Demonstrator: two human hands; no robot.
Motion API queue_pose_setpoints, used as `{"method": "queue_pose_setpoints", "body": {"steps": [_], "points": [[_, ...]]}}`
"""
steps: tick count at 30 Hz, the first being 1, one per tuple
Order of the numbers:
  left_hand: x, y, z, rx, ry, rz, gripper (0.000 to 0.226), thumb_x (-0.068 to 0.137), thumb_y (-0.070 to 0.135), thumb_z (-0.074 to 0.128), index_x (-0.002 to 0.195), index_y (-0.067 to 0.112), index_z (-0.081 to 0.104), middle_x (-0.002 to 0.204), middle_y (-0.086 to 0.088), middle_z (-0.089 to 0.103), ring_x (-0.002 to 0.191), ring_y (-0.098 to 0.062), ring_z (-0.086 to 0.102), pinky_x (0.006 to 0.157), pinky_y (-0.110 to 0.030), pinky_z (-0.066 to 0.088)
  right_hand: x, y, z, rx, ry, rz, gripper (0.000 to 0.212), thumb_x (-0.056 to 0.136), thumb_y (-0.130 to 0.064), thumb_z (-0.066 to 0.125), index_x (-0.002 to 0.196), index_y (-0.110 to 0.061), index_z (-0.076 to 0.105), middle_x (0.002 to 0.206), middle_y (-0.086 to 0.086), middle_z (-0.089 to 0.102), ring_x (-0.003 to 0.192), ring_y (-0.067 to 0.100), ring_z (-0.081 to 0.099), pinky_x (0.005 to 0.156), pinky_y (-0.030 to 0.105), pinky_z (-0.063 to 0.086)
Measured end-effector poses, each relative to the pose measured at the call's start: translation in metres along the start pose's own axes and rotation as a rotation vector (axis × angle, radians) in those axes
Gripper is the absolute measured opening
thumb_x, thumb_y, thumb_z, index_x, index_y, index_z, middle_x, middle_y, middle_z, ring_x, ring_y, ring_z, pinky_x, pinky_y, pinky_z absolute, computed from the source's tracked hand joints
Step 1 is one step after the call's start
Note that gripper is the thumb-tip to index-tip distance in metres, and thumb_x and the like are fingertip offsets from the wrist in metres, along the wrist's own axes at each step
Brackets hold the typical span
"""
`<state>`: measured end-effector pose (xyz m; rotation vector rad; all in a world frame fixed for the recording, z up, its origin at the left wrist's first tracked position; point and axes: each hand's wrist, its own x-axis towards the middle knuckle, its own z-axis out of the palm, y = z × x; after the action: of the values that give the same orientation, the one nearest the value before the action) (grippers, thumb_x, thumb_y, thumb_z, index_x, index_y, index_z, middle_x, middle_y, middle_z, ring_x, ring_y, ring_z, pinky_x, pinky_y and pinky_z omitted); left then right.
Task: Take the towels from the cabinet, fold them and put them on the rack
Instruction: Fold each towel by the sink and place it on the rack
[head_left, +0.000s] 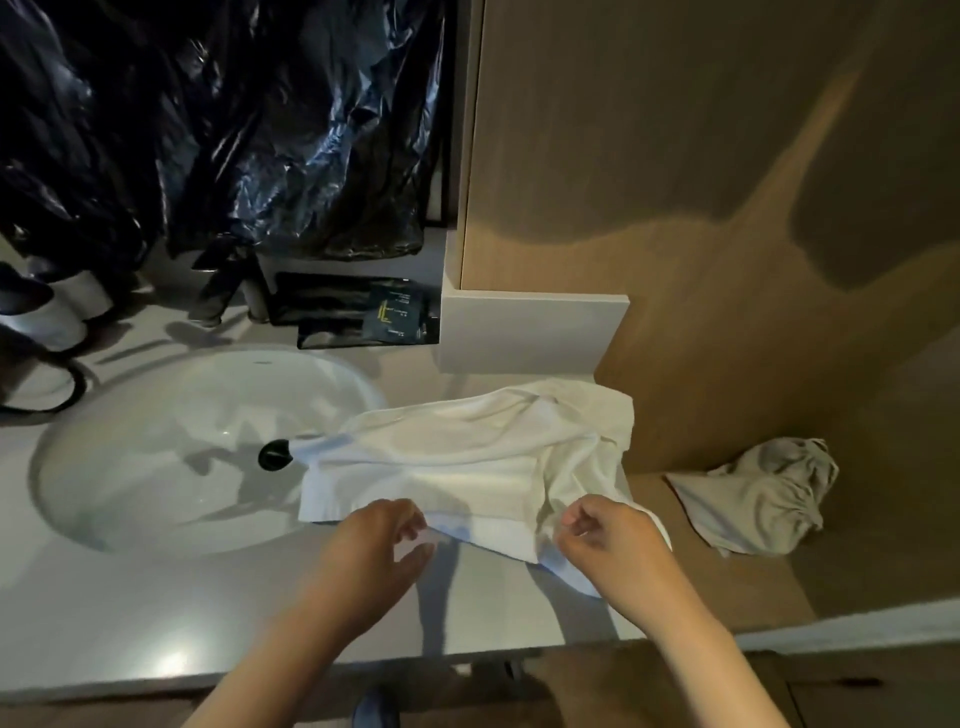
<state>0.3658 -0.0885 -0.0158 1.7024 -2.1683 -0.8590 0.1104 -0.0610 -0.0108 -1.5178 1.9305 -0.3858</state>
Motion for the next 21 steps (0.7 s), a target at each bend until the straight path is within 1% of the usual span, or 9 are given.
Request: {"method": "queue_pose_setpoints", "body": {"steps": [4, 6, 9, 11, 13, 14, 16, 18, 21], "points": [[0.012, -0.021, -0.011, -0.021, 0.009, 0.024, 0.018, 0.089, 0.033, 0.066, 0.103, 0.021, 0.065, 0.100, 0.007, 0.065, 0.090, -0.006, 0.059, 0.084, -0.023, 0.049, 0.001, -0.010, 0.020, 0.064, 0.045, 0.072, 0.007, 0.091, -0.025, 0.065, 0.089, -0.031, 0.061, 0.088, -0.017, 0.065, 0.084, 0.001, 0.062, 0.071, 0.013, 0.047], [0.018, -0.027, -0.012, -0.033, 0.000, 0.046, 0.021, 0.088, 0.033, 0.067, 0.106, 0.022, 0.065, 0.101, 0.008, 0.064, 0.093, -0.006, 0.059, 0.085, -0.023, 0.048, 0.001, -0.014, 0.029, 0.087, 0.069, 0.100, 0.006, 0.092, -0.026, 0.064, 0.093, -0.030, 0.060, 0.090, -0.019, 0.063, 0.088, 0.002, 0.061, 0.068, 0.008, 0.042], [0.023, -0.031, -0.007, -0.060, 0.001, 0.073, 0.025, 0.087, 0.032, 0.069, 0.108, 0.019, 0.065, 0.103, 0.007, 0.064, 0.096, -0.007, 0.060, 0.085, -0.017, 0.045, 0.004, -0.018, 0.039, 0.085, 0.070, 0.124, 0.019, 0.093, -0.030, 0.065, 0.110, -0.031, 0.056, 0.103, -0.019, 0.058, 0.093, 0.003, 0.057, 0.068, 0.005, 0.038], [0.024, -0.029, -0.006, -0.052, 0.011, 0.096, 0.028, 0.083, 0.027, 0.075, 0.106, 0.014, 0.068, 0.102, 0.003, 0.067, 0.095, -0.013, 0.063, 0.081, -0.015, 0.043, 0.009, -0.018, 0.042, 0.074, 0.062, 0.124, 0.035, 0.092, -0.032, 0.065, 0.125, -0.027, 0.054, 0.115, -0.015, 0.057, 0.102, 0.008, 0.057, 0.077, 0.013, 0.043], [0.030, -0.024, -0.003, -0.026, 0.035, 0.164, 0.029, 0.075, 0.022, 0.082, 0.099, 0.010, 0.071, 0.095, -0.004, 0.071, 0.088, -0.021, 0.067, 0.077, -0.021, 0.047, 0.016, -0.018, 0.042, 0.083, 0.043, 0.128, 0.045, 0.091, -0.034, 0.066, 0.133, -0.025, 0.051, 0.121, -0.011, 0.060, 0.107, 0.012, 0.059, 0.086, 0.023, 0.048], [0.034, -0.020, -0.002, -0.002, 0.044, 0.204, 0.031, 0.075, 0.024, 0.082, 0.100, 0.010, 0.071, 0.096, -0.004, 0.071, 0.089, -0.023, 0.067, 0.078, -0.024, 0.049, 0.021, -0.017, 0.042, 0.106, 0.032, 0.127, 0.048, 0.090, -0.032, 0.067, 0.135, -0.026, 0.051, 0.118, -0.010, 0.062, 0.103, 0.012, 0.061, 0.086, 0.026, 0.051], [0.044, -0.012, 0.002, 0.035, 0.024, 0.244, 0.036, 0.083, 0.034, 0.074, 0.113, 0.016, 0.067, 0.109, 0.001, 0.067, 0.101, -0.018, 0.063, 0.086, -0.026, 0.048, 0.028, -0.014, 0.042, 0.146, 0.019, 0.113, 0.049, 0.088, -0.029, 0.070, 0.134, -0.028, 0.053, 0.106, -0.011, 0.065, 0.091, 0.009, 0.062, 0.083, 0.026, 0.054], [0.055, -0.008, 0.007, 0.060, -0.016, 0.251, 0.039, 0.088, 0.040, 0.066, 0.122, 0.021, 0.062, 0.118, 0.005, 0.063, 0.109, -0.013, 0.058, 0.090, -0.022, 0.044, 0.033, -0.011, 0.041, 0.183, 0.036, 0.095, 0.043, 0.087, -0.026, 0.071, 0.128, -0.030, 0.058, 0.095, -0.012, 0.065, 0.084, 0.006, 0.063, 0.079, 0.023, 0.053], [0.062, 0.000, 0.018, 0.092, -0.062, 0.257, 0.042, 0.089, 0.041, 0.065, 0.126, 0.021, 0.059, 0.122, 0.003, 0.060, 0.112, -0.015, 0.056, 0.093, -0.022, 0.042, 0.037, -0.008, 0.039, 0.315, 0.045, 0.079, 0.033, 0.087, -0.020, 0.071, 0.118, -0.032, 0.065, 0.088, -0.010, 0.065, 0.085, 0.005, 0.066, 0.077, 0.014, 0.049]]}}
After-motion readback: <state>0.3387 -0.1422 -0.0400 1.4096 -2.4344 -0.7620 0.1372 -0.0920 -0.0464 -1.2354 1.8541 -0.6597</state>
